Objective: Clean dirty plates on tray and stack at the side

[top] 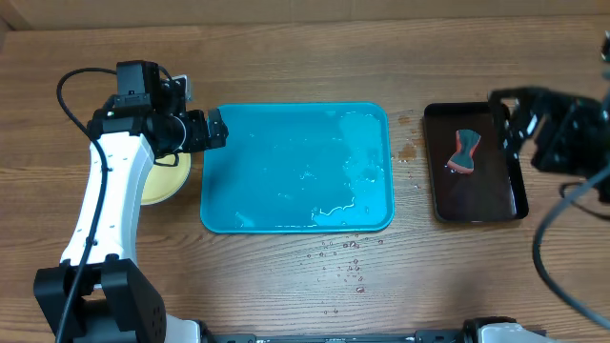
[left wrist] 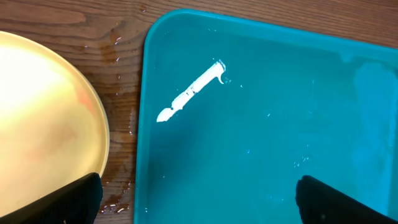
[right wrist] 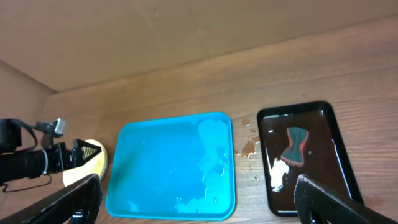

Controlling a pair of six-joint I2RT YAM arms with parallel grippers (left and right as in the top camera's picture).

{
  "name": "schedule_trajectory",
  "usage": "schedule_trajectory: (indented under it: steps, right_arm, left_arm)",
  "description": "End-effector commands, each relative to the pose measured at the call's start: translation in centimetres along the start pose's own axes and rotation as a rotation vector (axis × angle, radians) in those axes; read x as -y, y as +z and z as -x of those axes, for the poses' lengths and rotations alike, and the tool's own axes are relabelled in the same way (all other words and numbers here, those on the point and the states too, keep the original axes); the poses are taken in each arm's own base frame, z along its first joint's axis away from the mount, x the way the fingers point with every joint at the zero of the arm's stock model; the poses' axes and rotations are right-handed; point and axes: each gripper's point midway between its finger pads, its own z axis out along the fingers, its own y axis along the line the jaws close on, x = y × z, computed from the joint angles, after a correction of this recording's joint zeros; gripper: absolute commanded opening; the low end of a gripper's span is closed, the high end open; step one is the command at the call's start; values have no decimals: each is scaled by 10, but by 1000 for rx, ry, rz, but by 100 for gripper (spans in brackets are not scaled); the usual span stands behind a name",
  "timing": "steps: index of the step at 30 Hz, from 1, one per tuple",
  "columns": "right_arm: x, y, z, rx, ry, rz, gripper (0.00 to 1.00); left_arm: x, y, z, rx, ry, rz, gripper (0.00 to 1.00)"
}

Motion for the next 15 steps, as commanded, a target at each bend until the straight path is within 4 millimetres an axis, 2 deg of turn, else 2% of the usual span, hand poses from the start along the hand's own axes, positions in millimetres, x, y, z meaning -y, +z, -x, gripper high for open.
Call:
schedule_trajectory:
  steps: [1, 6, 11, 15]
  right_arm:
    - [7, -23, 1, 73, -32, -44, 100]
    - [32, -37, 15, 173, -28, -198, 100]
    - [28, -41, 36, 265, -30, -188, 100]
    - [25, -34, 51, 339, -34, -166, 100]
  left_arm:
    - [3, -8, 7, 28, 19, -7, 100]
    - [3, -8, 7, 28, 19, -7, 100]
    - [3, -8, 7, 28, 19, -7, 100]
    - [3, -8, 7, 28, 19, -7, 100]
